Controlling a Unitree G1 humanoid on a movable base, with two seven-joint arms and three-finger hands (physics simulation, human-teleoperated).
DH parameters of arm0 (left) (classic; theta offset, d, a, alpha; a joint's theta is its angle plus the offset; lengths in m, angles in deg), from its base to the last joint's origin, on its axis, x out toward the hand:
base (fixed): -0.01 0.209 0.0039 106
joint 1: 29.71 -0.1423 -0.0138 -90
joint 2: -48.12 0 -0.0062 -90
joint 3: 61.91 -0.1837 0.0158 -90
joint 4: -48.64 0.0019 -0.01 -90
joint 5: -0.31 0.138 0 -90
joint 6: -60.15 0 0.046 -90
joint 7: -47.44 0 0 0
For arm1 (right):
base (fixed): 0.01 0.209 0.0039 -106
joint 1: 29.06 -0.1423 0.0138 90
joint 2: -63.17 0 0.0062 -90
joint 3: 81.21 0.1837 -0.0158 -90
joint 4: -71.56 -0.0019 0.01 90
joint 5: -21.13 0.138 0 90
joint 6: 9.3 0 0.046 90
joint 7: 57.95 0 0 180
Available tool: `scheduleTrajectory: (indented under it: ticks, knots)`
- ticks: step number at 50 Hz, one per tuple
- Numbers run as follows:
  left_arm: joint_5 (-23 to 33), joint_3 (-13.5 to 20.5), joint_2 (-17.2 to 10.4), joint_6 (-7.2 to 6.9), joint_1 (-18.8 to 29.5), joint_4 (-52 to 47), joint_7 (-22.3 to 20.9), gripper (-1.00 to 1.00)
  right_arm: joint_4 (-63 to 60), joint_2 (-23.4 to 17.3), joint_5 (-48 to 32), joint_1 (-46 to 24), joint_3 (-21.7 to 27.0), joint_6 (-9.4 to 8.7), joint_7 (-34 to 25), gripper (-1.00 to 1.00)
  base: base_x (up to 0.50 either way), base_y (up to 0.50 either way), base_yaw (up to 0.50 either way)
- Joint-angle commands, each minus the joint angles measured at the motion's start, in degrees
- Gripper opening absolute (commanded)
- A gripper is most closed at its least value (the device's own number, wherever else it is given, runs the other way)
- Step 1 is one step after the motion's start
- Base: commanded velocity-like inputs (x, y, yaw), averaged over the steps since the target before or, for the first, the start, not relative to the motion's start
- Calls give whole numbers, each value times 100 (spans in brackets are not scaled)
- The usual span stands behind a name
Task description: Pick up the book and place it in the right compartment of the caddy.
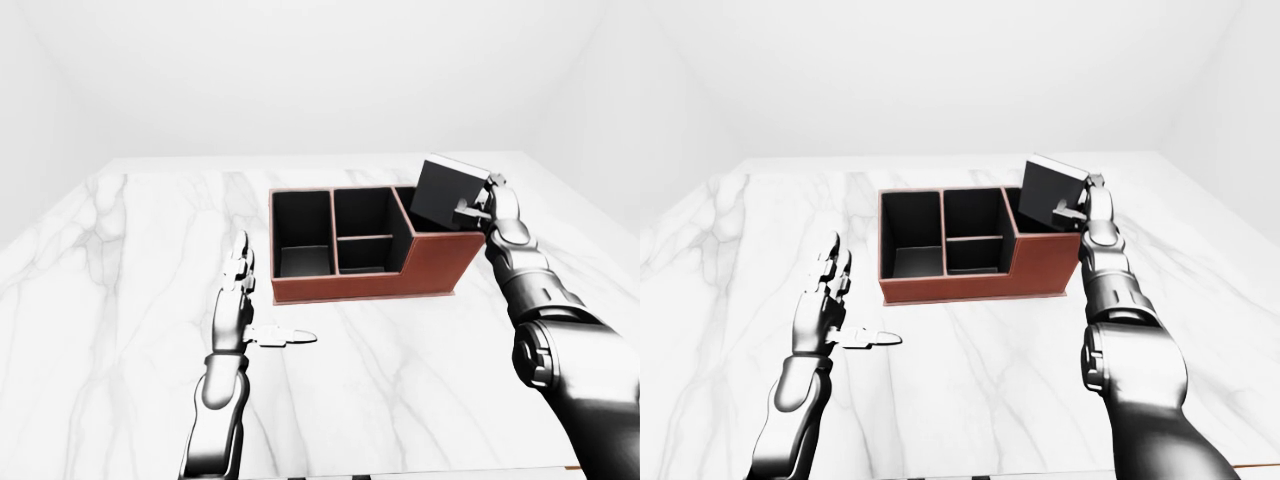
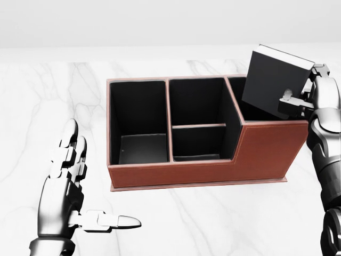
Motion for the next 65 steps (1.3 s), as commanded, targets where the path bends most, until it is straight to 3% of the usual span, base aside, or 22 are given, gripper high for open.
scheduleTrajectory:
  ticks: [1, 40, 41, 42, 65]
  knots:
    - [6, -3, 2, 0, -2, 38, 3, 100, -87, -25, -23, -57, 302, 0, 78, -100, 0, 0, 0]
    - [31, -31, 6, 0, 21, 83, 13, 100, 113, 24, -221, 10, 370, 0, 219, -100, 0, 0, 0]
    - [34, -34, 7, 0, 18, 72, 14, 100, 110, 26, -221, 14, 373, 0, 224, 31, 0, 0, 0]
    - [39, -37, 7, 0, 18, 74, 13, 100, 110, 24, -222, 16, 376, 0, 232, 100, 0, 0, 0]
    - [105, -70, 11, 0, 27, 106, 34, 100, -77, -122, -70, -169, 429, 0, 153, 100, 0, 0, 0]
